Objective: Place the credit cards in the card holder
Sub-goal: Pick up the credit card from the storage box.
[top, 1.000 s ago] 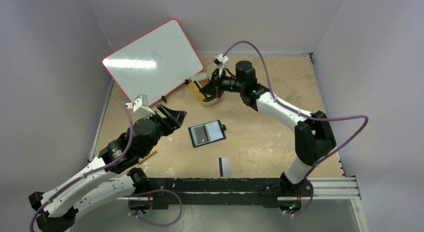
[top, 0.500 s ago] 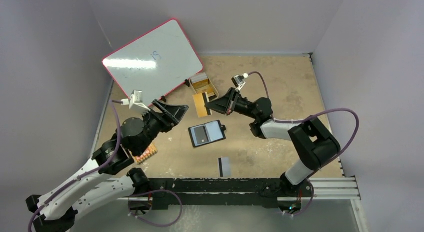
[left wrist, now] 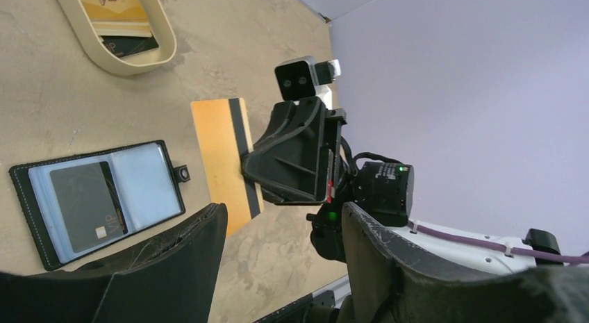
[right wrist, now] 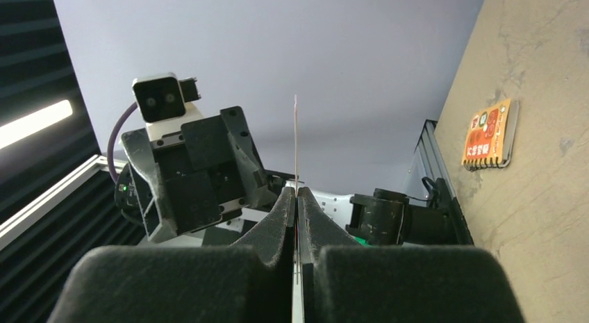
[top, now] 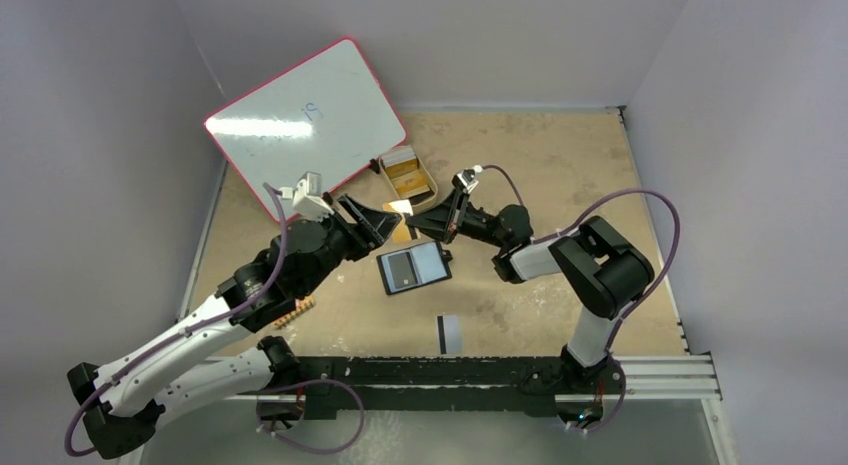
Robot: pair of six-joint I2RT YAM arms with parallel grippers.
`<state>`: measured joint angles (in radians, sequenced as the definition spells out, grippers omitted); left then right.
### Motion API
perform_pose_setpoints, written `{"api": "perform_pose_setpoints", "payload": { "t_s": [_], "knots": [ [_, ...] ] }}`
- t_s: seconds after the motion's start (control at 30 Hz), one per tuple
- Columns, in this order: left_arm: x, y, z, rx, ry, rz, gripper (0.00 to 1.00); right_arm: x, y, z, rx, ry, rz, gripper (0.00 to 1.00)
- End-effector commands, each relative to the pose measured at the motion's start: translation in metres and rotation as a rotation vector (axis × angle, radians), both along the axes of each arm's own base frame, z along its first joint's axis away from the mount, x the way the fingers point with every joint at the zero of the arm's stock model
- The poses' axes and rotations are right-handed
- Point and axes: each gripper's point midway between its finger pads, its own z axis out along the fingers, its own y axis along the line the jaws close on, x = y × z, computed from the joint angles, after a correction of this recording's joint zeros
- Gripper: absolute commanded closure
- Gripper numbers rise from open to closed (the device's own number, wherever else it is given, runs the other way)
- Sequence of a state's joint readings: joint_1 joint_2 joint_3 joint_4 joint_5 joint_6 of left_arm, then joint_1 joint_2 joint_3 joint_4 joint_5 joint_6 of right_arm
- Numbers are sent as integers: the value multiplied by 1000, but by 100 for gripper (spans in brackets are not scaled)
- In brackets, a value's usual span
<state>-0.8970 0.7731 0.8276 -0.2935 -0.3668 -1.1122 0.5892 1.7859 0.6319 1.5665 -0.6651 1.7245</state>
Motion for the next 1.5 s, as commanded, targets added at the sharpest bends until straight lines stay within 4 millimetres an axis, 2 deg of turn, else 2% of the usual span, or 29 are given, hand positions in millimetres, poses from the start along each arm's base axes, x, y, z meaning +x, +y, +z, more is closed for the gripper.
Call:
{"api": "perform_pose_setpoints", "payload": {
  "t_s": [0.0, 0.23, 0.4, 0.53, 0.67, 0.8, 0.83, 0.93, 1.03, 1.17, 1.3, 1.37, 1.47],
  "knots": [
    [5, 4, 10, -43, 10, 49, 38, -44, -29, 94, 286, -432, -18, 100],
    [7, 16, -3, -41, 59, 121, 37, -46, -30, 100, 293, -455, -19, 100],
    [9, 11, -1, -60, 28, 102, 40, -51, -24, 103, 274, -488, 2, 100],
    [10, 3, 11, -93, -21, 67, 47, -55, -18, 108, 248, -508, -2, 100],
    [10, -6, 6, -84, -9, 38, 52, -58, -16, 112, 241, -522, -5, 100],
    [8, -11, 11, -134, -29, 13, 67, -59, -13, 108, 223, -516, 6, 100],
    [8, -12, 12, -140, -35, 8, 76, -60, -12, 107, 219, -517, 8, 99],
    [6, -10, 14, -145, -40, 5, 100, -60, -9, 101, 173, -521, 19, 86],
    [6, -3, 9, -125, -28, 32, 100, -57, -5, 90, 74, -543, 13, 70],
    [7, 11, -14, -44, 13, 85, 100, -33, -8, 69, -171, -542, -91, 60],
    [9, 12, -49, 28, 56, 94, 100, 4, -31, 51, -508, -563, -281, 48],
    [10, 6, -62, 55, 73, 81, 100, 17, -43, 41, -645, -564, -340, 45],
    [14, -4, -80, 104, 100, 55, 100, 31, -58, 14, -825, -548, -362, 45]
  ]
}}
